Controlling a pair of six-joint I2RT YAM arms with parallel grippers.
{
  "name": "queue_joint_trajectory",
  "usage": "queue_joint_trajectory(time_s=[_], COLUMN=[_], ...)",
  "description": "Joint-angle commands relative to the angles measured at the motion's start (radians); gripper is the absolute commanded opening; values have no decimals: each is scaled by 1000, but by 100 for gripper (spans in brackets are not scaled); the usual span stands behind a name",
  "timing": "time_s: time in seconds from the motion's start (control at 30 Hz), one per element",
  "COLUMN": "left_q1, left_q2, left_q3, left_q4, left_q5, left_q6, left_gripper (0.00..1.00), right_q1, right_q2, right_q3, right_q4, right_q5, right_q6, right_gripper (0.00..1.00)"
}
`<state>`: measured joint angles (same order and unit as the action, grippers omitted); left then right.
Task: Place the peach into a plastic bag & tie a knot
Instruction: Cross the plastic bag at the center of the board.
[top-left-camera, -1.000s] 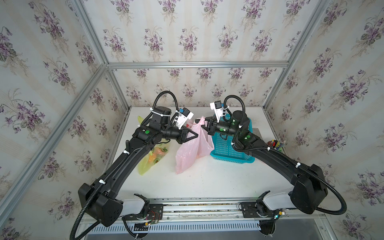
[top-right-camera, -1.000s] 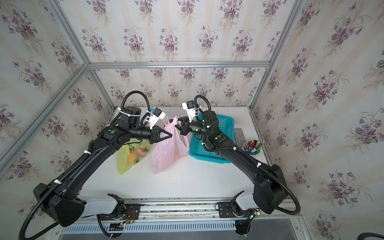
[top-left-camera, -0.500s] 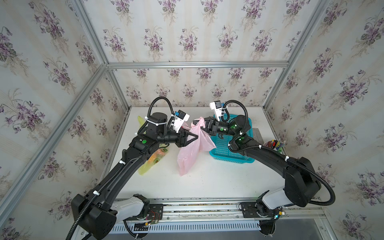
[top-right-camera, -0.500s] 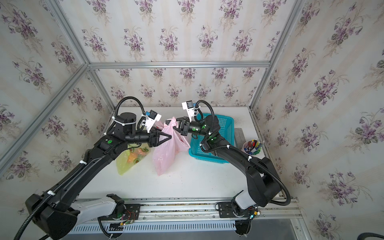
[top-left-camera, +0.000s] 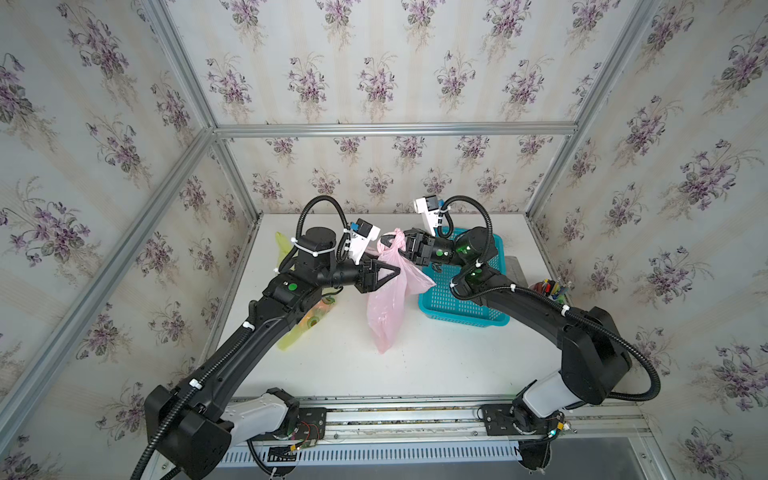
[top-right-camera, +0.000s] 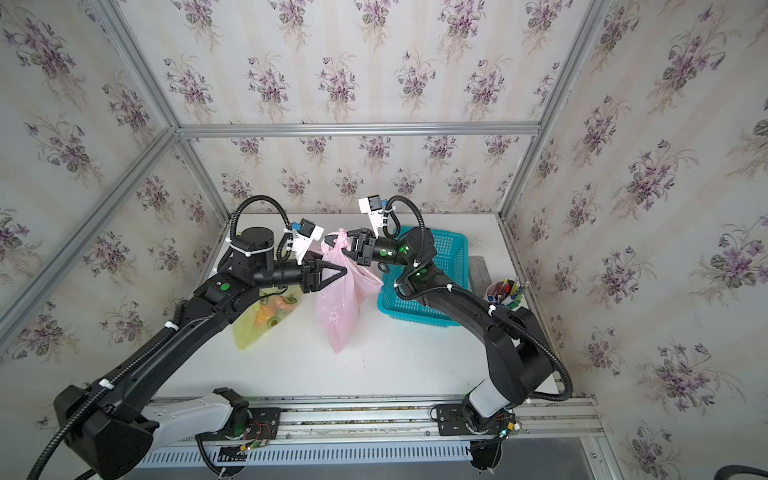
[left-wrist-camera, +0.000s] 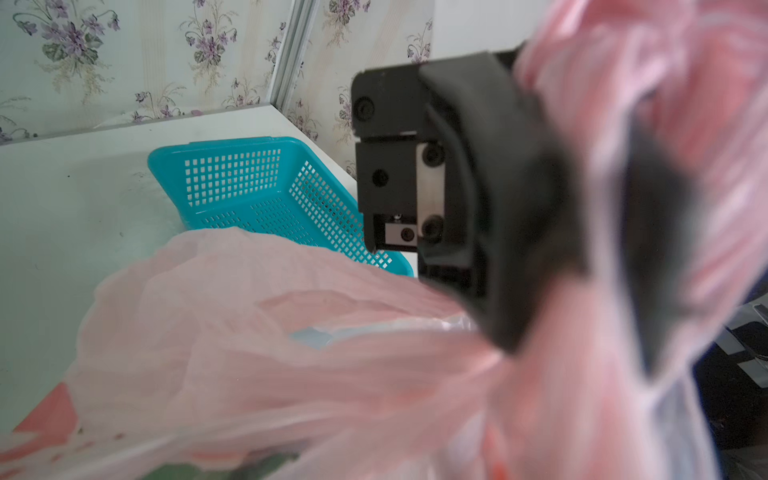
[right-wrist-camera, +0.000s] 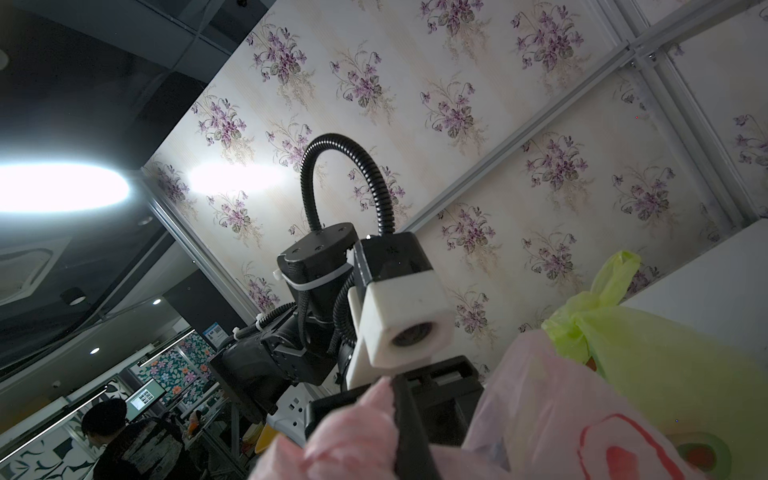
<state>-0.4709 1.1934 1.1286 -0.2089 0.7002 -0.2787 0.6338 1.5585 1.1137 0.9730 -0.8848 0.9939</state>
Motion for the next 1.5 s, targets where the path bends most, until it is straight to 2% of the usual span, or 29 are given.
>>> queue_joint_trajectory(time_s=[0.0, 0.2, 0.4, 0.6, 0.67, 0.73, 0.8, 0.87, 0.93, 1.03, 1.23, 1.47], left_q1=[1, 23, 56, 128, 146, 150, 153, 153, 150, 131, 5, -43], left_q2=[-15, -82, -147, -242, -257, -267, -265, -250, -234, -212, -161, -39], left_q3=[2, -17, 9, 3, 13, 20, 24, 9, -16, -107, -207, -232], left_q4=[54, -9, -139, -152, -152, -140, -89, 37, 189, 482, 540, 655], left_q5=[-29, 10, 40, 87, 105, 77, 76, 115, 147, 163, 70, 40], left_q6=[-8, 10, 53, -6, -30, -68, -131, -245, -363, -549, -521, -538], left_gripper=[52, 61, 59, 56, 52, 39, 29, 18, 13, 10, 9, 9], right_q1=[-2, -16, -16, -17, -16, -15, -16, -16, -16, -15, -16, -12], right_q2=[-6, -4, 14, 27, 30, 29, 26, 22, 18, 12, 7, 10], right_q3=[9, 27, 55, 55, 54, 53, 51, 51, 54, 59, 73, 84], right_q4=[30, 4, -31, -33, -35, -37, -45, -59, -73, -86, -87, -94], right_q5=[-20, -36, -45, -53, -58, -63, -63, -59, -53, -38, -17, -22], right_q6=[1, -21, -55, -60, -62, -66, -72, -83, -92, -103, -103, -98], right_gripper=[0, 0, 0, 0, 0, 0, 0, 0, 0, 0, 0, 0])
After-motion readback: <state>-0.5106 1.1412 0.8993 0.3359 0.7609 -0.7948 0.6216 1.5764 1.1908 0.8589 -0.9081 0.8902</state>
